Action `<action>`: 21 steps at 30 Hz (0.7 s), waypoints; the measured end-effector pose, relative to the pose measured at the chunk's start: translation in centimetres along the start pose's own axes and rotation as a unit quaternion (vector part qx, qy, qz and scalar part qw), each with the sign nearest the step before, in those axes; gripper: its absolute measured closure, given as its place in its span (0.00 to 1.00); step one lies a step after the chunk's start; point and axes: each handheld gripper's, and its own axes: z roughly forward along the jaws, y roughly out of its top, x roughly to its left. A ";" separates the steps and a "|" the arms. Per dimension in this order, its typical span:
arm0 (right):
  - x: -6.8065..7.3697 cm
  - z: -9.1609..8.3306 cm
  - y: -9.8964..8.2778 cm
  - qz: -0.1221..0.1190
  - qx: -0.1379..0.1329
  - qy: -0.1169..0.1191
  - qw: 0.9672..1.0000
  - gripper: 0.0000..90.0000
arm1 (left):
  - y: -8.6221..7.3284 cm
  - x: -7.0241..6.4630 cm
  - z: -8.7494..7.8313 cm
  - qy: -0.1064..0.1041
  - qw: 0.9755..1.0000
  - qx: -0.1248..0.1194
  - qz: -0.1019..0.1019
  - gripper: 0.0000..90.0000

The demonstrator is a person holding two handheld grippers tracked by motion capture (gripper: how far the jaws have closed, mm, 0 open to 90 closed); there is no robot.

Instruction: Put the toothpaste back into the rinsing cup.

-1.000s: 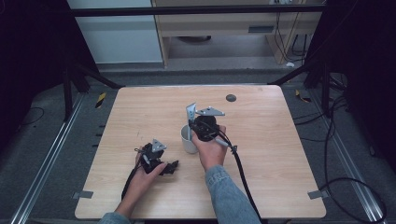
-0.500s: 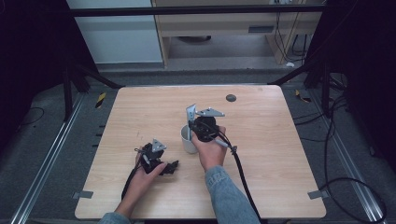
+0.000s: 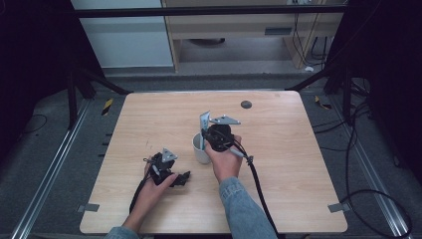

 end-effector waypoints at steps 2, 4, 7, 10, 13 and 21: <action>-0.1 0.0 0.0 0.001 0.000 -0.001 1.000 0.87 | 0.0 0.0 0.0 0.000 1.000 0.000 0.000 0.00; -0.2 0.0 0.0 0.000 -0.001 0.000 1.000 0.86 | 0.0 0.0 0.0 0.000 1.000 0.000 0.000 0.00; -0.2 0.0 0.0 0.001 -0.001 -0.001 1.000 0.86 | 0.0 0.0 0.0 0.000 1.000 0.000 0.000 0.00; -0.3 -0.1 -0.1 -0.001 -0.001 -0.004 1.000 0.88 | 0.0 0.0 0.0 0.000 1.000 0.000 0.000 0.00; -0.4 -0.1 -0.1 -0.003 0.000 -0.003 1.000 0.87 | 0.0 0.0 0.0 0.000 1.000 0.000 0.000 0.00; -0.4 -0.2 0.0 -0.004 0.001 -0.002 1.000 0.89 | 0.0 0.0 0.0 0.000 1.000 0.000 0.000 0.00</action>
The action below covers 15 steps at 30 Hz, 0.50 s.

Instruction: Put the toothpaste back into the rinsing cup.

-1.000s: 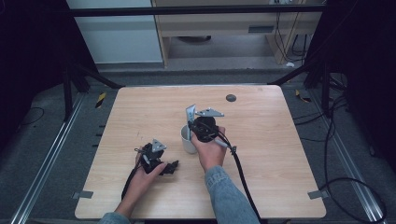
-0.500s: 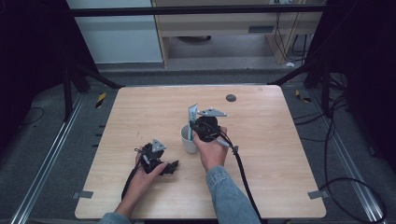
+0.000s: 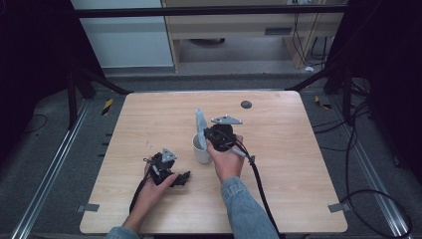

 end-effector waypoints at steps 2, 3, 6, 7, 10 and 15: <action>0.0 0.0 0.0 -0.001 0.001 0.000 1.000 0.89 | 0.0 0.0 0.0 0.000 1.000 0.000 0.000 0.00; 0.1 0.0 0.0 -0.003 0.001 0.000 1.000 0.89 | 0.0 0.0 0.0 0.000 1.000 0.000 0.000 0.00; 0.3 0.2 -0.1 -0.007 0.004 0.003 1.000 0.89 | 0.0 0.0 0.0 0.000 1.000 0.000 0.000 0.00; 0.3 0.2 -0.1 -0.009 0.004 0.003 1.000 0.89 | 0.0 0.0 0.0 0.000 1.000 0.000 0.000 0.00; 0.4 0.2 -0.1 -0.009 0.003 0.002 1.000 0.89 | 0.0 0.0 0.0 0.000 1.000 0.000 0.000 0.00; 0.3 0.1 0.0 -0.009 0.003 0.001 1.000 0.90 | 0.0 0.0 0.0 0.000 1.000 0.000 0.000 0.00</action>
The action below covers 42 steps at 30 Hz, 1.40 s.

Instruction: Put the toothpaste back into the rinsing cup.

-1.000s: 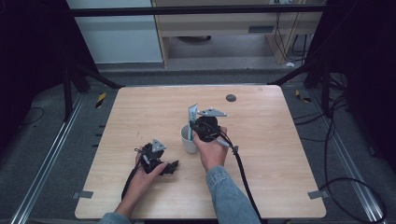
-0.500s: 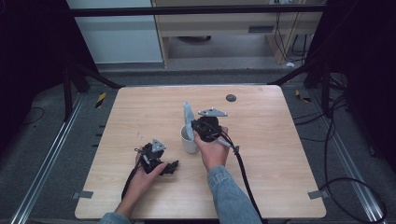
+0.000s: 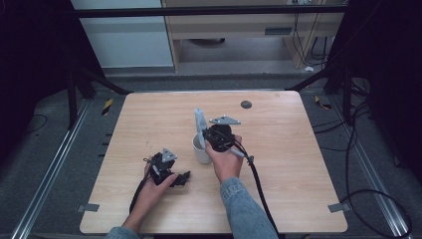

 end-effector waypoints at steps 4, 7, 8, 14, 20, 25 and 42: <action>0.0 -0.2 0.1 -0.003 0.001 0.000 1.000 0.90 | 0.0 0.0 0.0 0.000 1.000 0.000 0.000 0.00; 0.0 -0.4 0.2 -0.008 0.002 -0.003 1.000 0.89 | 0.0 0.0 0.0 0.000 1.000 0.000 0.001 0.00; 0.0 -0.5 0.3 -0.011 0.003 -0.004 1.000 0.89 | 0.0 0.0 0.0 0.001 1.000 0.000 0.001 0.00; -0.3 -1.2 0.6 -0.023 0.005 -0.013 1.000 0.88 | 0.0 0.0 0.0 0.000 1.000 0.000 0.001 0.00; -0.8 -1.7 0.7 -0.031 0.013 -0.023 0.999 0.85 | 0.0 0.0 0.0 0.000 1.000 0.000 0.000 0.00; -1.2 -2.1 0.8 -0.037 0.013 -0.028 0.999 0.79 | 0.0 0.0 0.0 0.000 1.000 0.000 0.001 0.00; -3.4 -3.6 0.9 -0.052 0.042 -0.046 0.997 0.36 | 0.1 -0.1 0.1 0.000 1.000 -0.001 -0.001 0.00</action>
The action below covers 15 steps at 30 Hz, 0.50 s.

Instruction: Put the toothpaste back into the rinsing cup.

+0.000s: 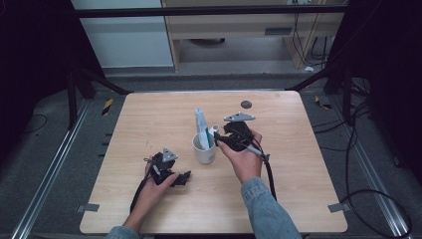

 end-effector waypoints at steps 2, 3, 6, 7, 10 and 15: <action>-0.4 -0.1 -0.1 -0.002 0.006 -0.004 1.000 0.31 | 0.0 0.0 0.0 0.000 1.000 0.000 0.000 0.00; -0.5 -0.2 -0.1 -0.004 0.010 -0.005 1.000 0.29 | 0.0 0.0 0.0 0.000 1.000 0.000 0.000 0.00; -1.1 -0.4 -0.2 -0.004 0.018 -0.008 1.000 0.23 | 0.0 0.0 0.0 0.000 1.000 0.000 0.000 0.00; -1.3 -0.5 -0.2 -0.001 0.021 -0.007 1.000 0.22 | 0.0 0.0 0.0 0.000 1.000 0.000 0.000 0.00; -1.9 -0.8 -0.3 -0.005 0.022 -0.004 1.000 0.20 | 0.0 0.0 0.0 0.000 1.000 0.000 0.000 0.00; -2.7 -1.4 -0.5 -0.008 0.027 0.000 1.000 0.16 | 0.0 0.0 0.0 0.000 1.000 0.001 0.000 0.00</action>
